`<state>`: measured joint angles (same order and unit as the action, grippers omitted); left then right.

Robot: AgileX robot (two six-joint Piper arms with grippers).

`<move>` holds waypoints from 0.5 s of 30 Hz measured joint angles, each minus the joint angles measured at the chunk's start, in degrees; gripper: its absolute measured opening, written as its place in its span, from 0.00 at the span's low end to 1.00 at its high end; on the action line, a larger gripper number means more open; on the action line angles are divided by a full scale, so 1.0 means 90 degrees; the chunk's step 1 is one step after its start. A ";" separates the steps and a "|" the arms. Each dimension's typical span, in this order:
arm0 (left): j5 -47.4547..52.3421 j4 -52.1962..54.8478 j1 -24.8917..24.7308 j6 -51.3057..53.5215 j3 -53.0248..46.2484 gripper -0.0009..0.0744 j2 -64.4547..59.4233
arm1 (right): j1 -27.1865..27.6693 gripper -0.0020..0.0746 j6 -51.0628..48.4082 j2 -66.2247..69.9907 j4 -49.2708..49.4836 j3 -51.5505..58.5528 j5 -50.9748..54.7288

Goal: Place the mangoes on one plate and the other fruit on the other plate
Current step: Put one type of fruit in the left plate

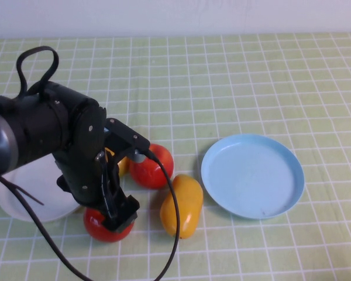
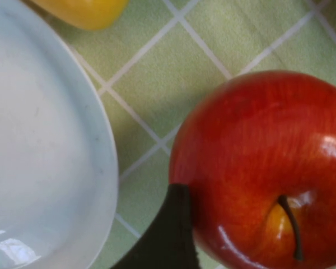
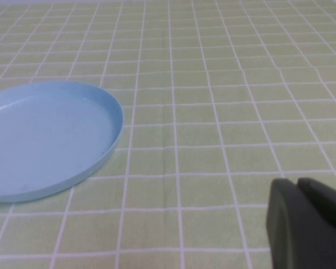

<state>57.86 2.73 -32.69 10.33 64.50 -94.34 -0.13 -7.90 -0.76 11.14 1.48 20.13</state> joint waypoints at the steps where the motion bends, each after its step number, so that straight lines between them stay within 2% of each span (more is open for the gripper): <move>1: -0.0022 0.0000 0.0000 0.0047 0.0000 0.90 -0.0015 | 0.0000 0.01 0.0000 0.0000 0.0000 0.0000 0.0000; 12: -0.0040 0.0000 0.0000 0.0146 0.0052 0.90 -0.0113 | 0.0000 0.01 0.0000 0.0000 0.0000 0.0000 0.0000; 15: -0.0046 0.0000 0.0000 0.0146 0.0064 0.83 -0.0127 | 0.0000 0.01 0.0000 0.0000 0.0000 0.0000 0.0000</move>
<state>57.45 2.73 -32.69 11.64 65.07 -95.48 -0.13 -7.90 -0.76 11.14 1.48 20.13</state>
